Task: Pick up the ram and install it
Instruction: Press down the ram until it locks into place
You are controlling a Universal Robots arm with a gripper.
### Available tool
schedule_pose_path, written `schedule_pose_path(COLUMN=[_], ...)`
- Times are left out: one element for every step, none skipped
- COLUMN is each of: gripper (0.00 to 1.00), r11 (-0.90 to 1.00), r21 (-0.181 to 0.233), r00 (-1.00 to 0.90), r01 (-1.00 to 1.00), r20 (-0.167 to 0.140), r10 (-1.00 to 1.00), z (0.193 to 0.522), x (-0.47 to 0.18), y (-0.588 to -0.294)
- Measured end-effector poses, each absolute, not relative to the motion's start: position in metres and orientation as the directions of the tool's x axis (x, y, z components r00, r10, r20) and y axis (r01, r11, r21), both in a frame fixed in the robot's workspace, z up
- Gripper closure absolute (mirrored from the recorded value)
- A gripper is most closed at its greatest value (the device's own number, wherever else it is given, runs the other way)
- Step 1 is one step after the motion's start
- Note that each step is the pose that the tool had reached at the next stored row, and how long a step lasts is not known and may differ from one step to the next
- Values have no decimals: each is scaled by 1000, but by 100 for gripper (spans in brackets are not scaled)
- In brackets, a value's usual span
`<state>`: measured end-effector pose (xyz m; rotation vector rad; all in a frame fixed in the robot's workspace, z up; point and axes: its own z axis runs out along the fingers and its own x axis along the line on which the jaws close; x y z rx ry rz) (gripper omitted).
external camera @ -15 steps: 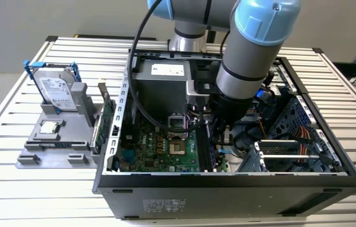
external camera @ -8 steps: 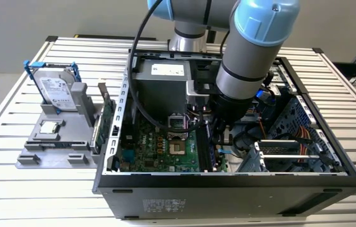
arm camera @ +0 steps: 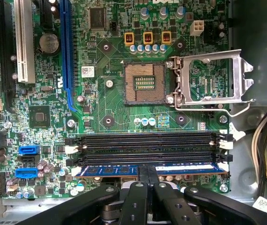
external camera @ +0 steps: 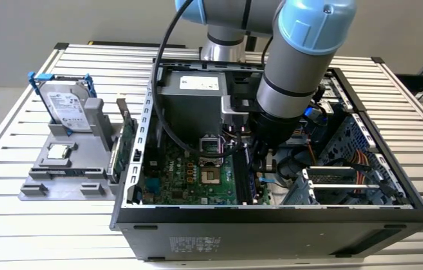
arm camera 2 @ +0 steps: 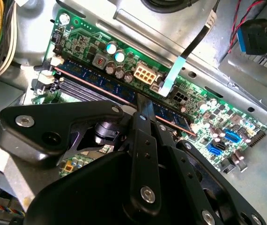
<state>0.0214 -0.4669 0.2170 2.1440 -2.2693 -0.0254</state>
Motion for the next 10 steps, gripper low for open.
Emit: schedule_pose_path(gripper=[100, 100, 100, 100, 100, 100, 100, 100, 100, 100], r11=[57, 57, 57, 57, 57, 57, 57, 57, 57, 57], r21=[25, 25, 25, 25, 25, 24, 24, 24, 25, 25], r00=[-57, -57, -57, -57, -57, -57, -57, -57, -57, -57], r01=[-998, -998, -998, -998, -998, -998, -998, -998, -998, -998], r20=[3, 3, 2, 1, -1, -3, -3, -1, 0, 0], r10=[-998, -998, -998, -998, -998, -998, -998, -998, -998, -998], z=[217, 218, 218, 218, 220, 222, 224, 227, 230, 233], x=[21, 21, 21, 21, 22, 22, 22, 21, 21, 21], y=[-467, -467, -467, -467, -467, -466, -466, -467, -467, -467])
